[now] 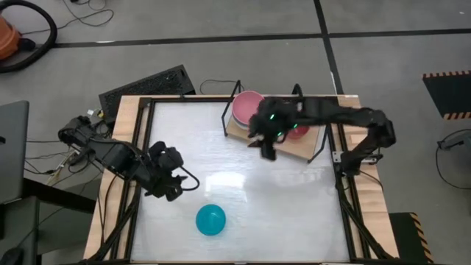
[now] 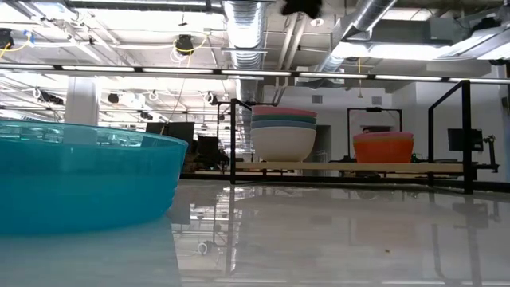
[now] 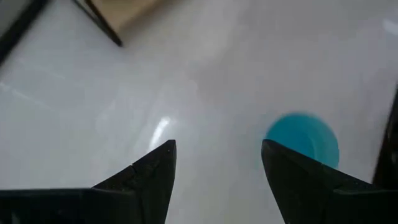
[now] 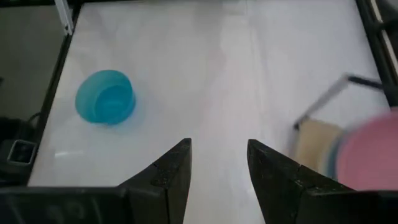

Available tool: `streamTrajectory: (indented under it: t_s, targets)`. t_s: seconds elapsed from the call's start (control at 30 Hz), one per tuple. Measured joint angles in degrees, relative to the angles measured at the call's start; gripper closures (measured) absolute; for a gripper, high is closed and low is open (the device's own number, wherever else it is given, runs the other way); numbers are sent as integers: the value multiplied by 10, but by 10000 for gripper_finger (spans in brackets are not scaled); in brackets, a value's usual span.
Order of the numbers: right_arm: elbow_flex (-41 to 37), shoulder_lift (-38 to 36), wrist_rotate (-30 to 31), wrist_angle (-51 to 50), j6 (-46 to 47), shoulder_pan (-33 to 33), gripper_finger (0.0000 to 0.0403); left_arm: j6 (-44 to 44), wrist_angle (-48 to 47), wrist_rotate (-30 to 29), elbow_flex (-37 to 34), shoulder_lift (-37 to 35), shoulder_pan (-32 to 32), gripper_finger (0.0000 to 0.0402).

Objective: Place and stack bowls onto a shelf
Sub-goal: Stack the light blue bowl on top of the light pink bowl on the shelf

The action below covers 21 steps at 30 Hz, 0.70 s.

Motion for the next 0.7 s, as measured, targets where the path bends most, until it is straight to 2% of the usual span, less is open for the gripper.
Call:
streamTrajectory:
  t_s: [0.1, 0.23, 0.4, 0.5, 0.7]
  targets:
    - [0, 37, 30, 60, 22, 49, 224, -54, 1, -40, 0, 0, -9, 180]
    - [0, 85, 36, 106, 66, 100, 225, -74, 4, -51, 0, 0, -12, 180]
    - [0, 146, 39, 157, 133, 145, 226, -26, 11, -51, 1, -6, -21, 180]
    - [0, 184, 41, 221, 188, 161, 226, 18, 13, -50, 1, -11, -28, 180]
    - [0, 251, 80, 294, 265, 184, 226, 72, 15, -45, 2, -30, -40, 180]
